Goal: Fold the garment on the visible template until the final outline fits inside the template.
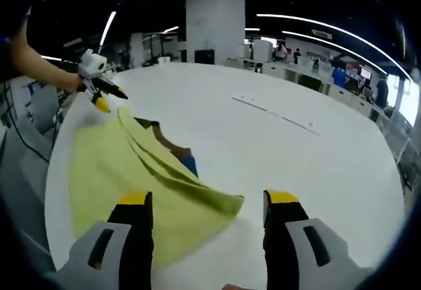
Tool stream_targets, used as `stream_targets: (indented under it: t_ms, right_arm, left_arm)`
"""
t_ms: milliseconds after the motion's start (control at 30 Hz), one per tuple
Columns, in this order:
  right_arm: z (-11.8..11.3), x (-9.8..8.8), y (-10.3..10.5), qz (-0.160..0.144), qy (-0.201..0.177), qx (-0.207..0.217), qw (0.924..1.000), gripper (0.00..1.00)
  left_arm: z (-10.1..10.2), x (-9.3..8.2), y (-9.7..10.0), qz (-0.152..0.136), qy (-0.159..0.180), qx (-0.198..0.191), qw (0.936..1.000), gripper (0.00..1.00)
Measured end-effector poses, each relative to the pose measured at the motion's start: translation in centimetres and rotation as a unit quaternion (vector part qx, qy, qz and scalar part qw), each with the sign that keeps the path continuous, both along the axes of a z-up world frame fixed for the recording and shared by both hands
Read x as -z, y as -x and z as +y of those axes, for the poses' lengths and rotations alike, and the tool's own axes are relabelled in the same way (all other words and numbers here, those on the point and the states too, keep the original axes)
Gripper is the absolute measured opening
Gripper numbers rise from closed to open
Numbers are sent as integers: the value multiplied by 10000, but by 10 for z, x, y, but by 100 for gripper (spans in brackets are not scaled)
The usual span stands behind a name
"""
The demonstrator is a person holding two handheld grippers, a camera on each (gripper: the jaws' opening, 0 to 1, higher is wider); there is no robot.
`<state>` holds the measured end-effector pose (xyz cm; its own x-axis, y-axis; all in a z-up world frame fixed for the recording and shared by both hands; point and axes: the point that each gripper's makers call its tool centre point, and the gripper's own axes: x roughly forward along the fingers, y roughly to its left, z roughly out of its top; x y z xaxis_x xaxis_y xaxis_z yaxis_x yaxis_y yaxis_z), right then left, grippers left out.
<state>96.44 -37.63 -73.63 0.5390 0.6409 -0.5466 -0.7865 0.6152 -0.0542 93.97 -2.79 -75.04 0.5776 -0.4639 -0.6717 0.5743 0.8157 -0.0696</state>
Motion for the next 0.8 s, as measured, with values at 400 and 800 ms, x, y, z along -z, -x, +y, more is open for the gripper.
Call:
stream_targets:
  t_ms: [400, 800]
  right_arm:
    - [3, 7, -9, -86, 96, -51, 9999, 65]
    - [6, 12, -17, -216, 171, -155, 9995, 57]
  left_arm:
    - [4, 5, -14, -34, -233, -70, 9997, 58]
    - [3, 9, -19, -5, -290, -56, 9996, 44]
